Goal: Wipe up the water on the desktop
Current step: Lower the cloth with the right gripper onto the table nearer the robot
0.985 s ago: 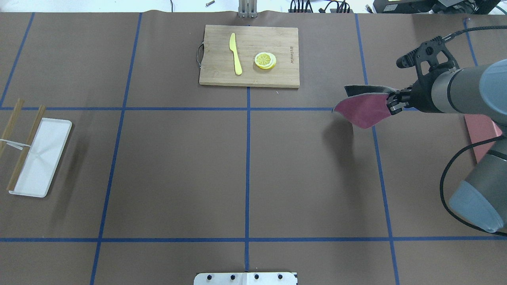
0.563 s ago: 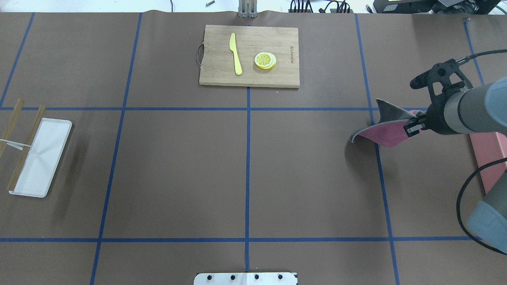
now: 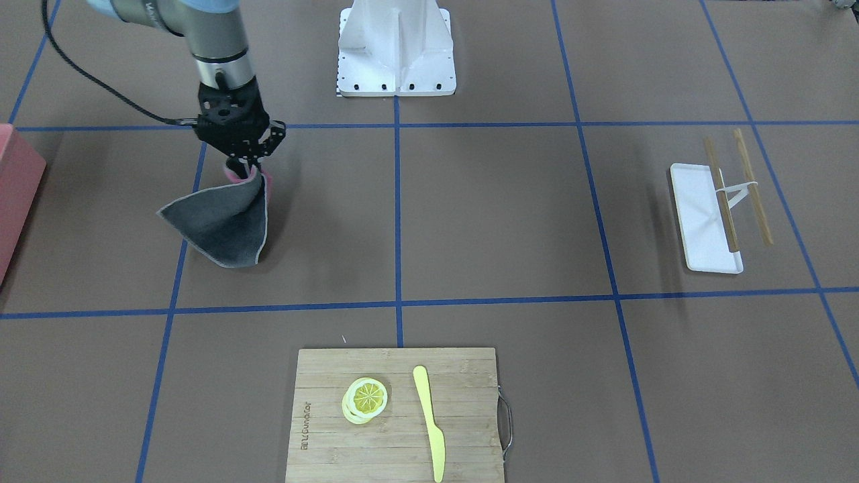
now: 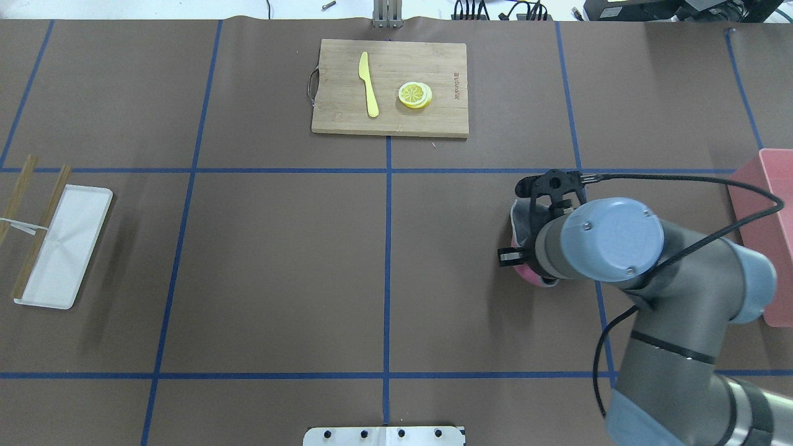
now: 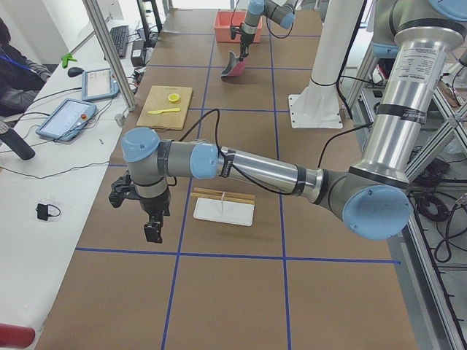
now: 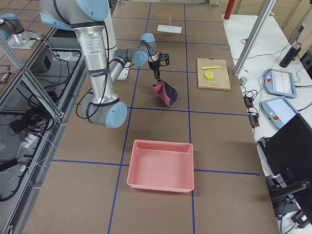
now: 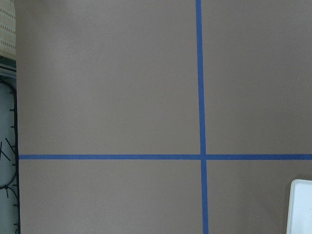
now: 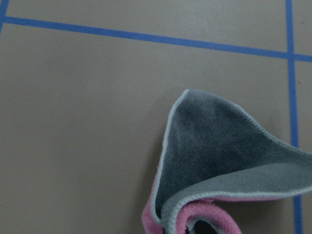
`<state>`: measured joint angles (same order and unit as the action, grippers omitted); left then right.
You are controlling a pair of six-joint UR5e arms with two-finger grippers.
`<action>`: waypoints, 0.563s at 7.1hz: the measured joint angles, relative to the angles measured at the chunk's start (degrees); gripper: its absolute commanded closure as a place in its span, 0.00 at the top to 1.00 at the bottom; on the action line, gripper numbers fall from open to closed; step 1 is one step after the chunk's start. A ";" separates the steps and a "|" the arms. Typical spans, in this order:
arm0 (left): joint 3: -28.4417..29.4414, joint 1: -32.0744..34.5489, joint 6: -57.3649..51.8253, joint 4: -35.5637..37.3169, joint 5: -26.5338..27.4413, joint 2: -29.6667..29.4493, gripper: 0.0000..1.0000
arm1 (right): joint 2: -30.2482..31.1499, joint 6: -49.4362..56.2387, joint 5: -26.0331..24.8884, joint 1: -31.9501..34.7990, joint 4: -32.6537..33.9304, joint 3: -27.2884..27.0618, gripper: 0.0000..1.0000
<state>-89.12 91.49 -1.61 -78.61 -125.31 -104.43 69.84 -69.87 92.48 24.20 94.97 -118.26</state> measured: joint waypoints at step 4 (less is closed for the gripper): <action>-0.14 0.00 -0.06 0.18 -0.18 0.01 0.99 | -16.87 -26.34 -9.74 -6.78 0.83 11.04 0.00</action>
<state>-89.27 91.49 -1.67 -78.43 -125.49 -104.41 52.97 -96.21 82.74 17.41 95.80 -107.21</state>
